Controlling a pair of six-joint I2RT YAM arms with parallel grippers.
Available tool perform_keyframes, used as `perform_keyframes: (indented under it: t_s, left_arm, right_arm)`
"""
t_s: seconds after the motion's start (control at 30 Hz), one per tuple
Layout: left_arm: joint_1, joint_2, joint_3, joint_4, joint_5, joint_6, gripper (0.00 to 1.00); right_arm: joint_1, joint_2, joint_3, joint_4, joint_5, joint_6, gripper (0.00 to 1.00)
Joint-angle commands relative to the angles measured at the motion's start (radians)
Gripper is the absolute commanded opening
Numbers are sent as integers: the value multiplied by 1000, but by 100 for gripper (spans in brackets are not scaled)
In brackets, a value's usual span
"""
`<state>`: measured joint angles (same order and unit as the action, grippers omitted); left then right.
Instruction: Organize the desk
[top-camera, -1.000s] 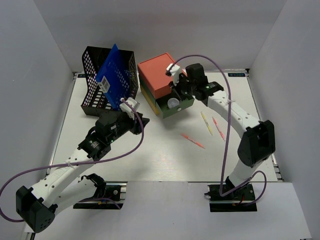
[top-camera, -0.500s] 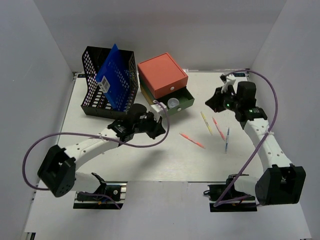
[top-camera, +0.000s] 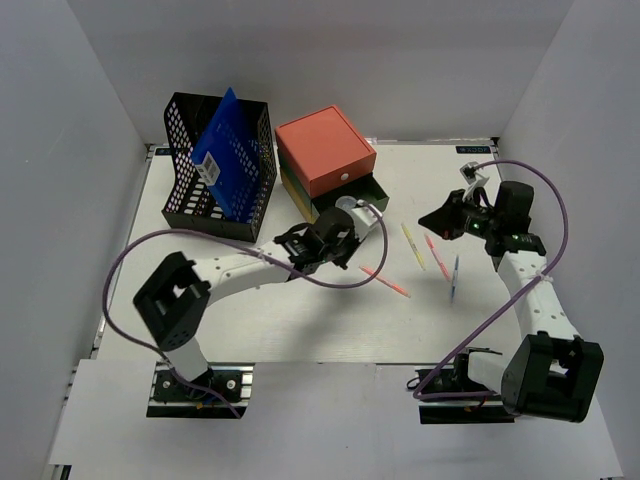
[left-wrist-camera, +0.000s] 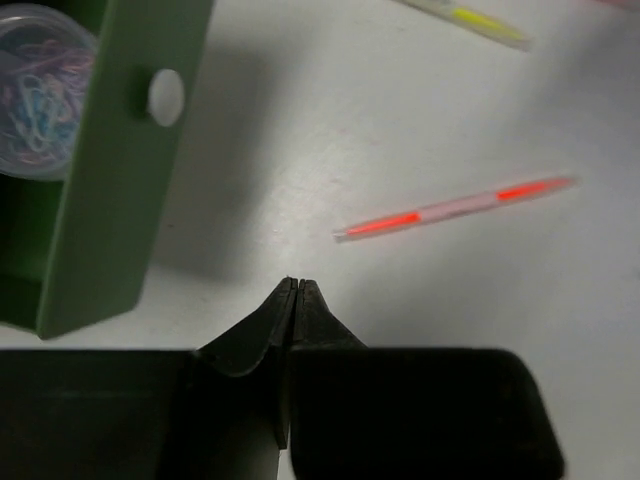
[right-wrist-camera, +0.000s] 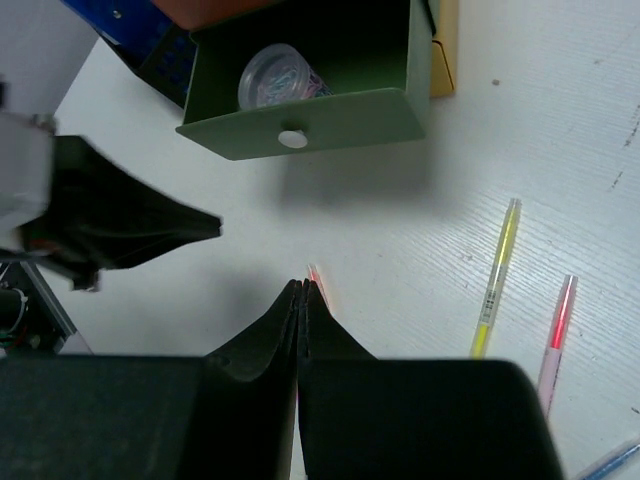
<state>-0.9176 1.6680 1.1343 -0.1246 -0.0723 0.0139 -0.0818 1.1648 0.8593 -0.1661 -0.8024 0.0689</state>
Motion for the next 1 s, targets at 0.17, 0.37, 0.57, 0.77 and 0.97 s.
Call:
perform_keyframes:
  t_s: [0.17,0.37,0.57,0.77,0.97]
  left_arm:
    - [0,136,137,-12,-300,144,15]
    - [22,176,163,40,-391,181,17]
    - [31,239,223,37,-442,210,18]
    - [60,280,280,36,-439,212,20]
    - [106,303,315,20,-437,189,22]
  right_arm:
    - [-39,-27,-13,36,-104,-15,0]
    - [-50,-11,-14,34,-118,-21,0]
    - [-52,-1,-11,22,-112,-40,0]
    - [-53,9,-11,22,-101,-47,0]
    - [-55,13,-8,11,-100,-57,0]
